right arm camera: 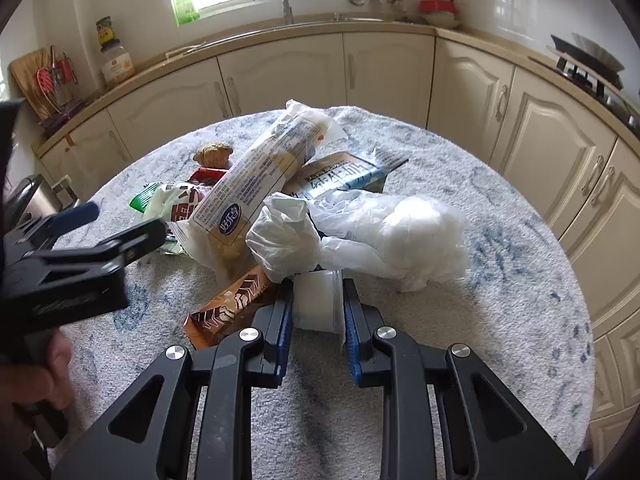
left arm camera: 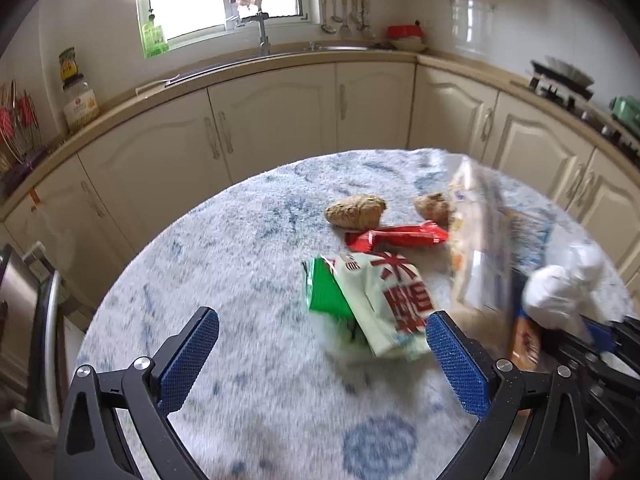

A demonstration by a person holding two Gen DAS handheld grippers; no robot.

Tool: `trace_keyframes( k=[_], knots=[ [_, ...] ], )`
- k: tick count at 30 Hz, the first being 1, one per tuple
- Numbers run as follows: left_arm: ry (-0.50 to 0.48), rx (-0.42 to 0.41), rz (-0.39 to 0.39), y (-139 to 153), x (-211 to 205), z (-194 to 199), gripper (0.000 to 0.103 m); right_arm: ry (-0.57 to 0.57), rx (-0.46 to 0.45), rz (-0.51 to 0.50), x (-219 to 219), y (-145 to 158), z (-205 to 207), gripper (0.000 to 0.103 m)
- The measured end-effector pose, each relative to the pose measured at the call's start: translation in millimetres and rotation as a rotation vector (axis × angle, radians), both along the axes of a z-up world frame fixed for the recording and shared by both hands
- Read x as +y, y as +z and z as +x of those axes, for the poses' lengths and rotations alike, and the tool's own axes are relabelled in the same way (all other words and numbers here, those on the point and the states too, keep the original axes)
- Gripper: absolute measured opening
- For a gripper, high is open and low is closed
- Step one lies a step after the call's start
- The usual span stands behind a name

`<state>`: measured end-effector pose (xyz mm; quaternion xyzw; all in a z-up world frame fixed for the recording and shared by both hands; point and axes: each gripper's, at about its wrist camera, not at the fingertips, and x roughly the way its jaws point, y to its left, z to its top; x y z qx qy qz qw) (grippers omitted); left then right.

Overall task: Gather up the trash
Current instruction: 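Grasp the green-white packet with the left tool while the right tool grasps a white cup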

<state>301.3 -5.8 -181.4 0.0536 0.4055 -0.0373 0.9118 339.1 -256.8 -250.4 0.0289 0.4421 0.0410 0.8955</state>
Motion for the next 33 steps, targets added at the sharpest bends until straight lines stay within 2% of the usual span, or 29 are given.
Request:
trace_keyframes(
  k=[3,8,12,15,16,17,19,21,22,24,25,26,33],
  knots=[
    [-0.007,0.050,0.005,-8.8,-9.1,27.2,0.102,0.006,0.003,0.014,-1.3,-0.7,2.1,0.023],
    [-0.014,0.048,0.003,-13.8,-21.9,48.7,0.103,0.006,0.015,0.027,-2.2,-2.6,5.0,0.024],
    [-0.015,0.072,-0.027,-16.6,-24.0,58.7,0.102,0.006,0.014,0.026,-2.4,-2.7,5.6,0.024],
    [-0.037,0.060,-0.020,-19.1,-30.9,56.8,0.101,0.009,0.016,0.022,-1.5,-3.5,6.3,0.025],
    [-0.054,0.059,-0.031,-20.4,-35.1,55.2,0.092,0.010,0.016,0.022,-1.7,-3.7,7.2,0.025],
    [-0.083,0.079,-0.060,-23.4,-35.9,60.1,0.073,0.010,0.015,0.023,-1.7,-3.7,8.0,0.025],
    [-0.086,0.080,-0.086,-22.7,-35.2,61.7,0.059,0.009,0.012,0.030,-1.9,-3.3,7.1,0.023],
    [-0.096,0.077,-0.112,-23.5,-31.4,62.7,0.055,0.012,-0.001,0.049,-3.4,-1.5,4.5,0.023],
    [-0.100,0.076,-0.128,-23.4,-30.4,61.8,0.049,0.013,-0.003,0.061,-4.4,-1.0,2.9,0.023],
    [-0.109,0.077,-0.152,-25.8,-24.7,51.9,0.034,0.013,-0.006,0.077,-6.2,-0.3,-1.3,0.023],
    [-0.111,0.084,-0.163,-25.0,-22.1,50.4,0.022,0.013,-0.008,0.085,-7.6,0.5,-4.0,0.023],
    [-0.114,0.090,-0.171,-25.5,-20.1,48.9,0.017,0.012,-0.009,0.094,-9.0,0.9,-6.3,0.023],
    [-0.133,0.115,-0.249,-27.2,0.7,26.6,0.009,0.016,-0.012,0.123,-12.0,4.8,-28.0,0.023]
  ],
)
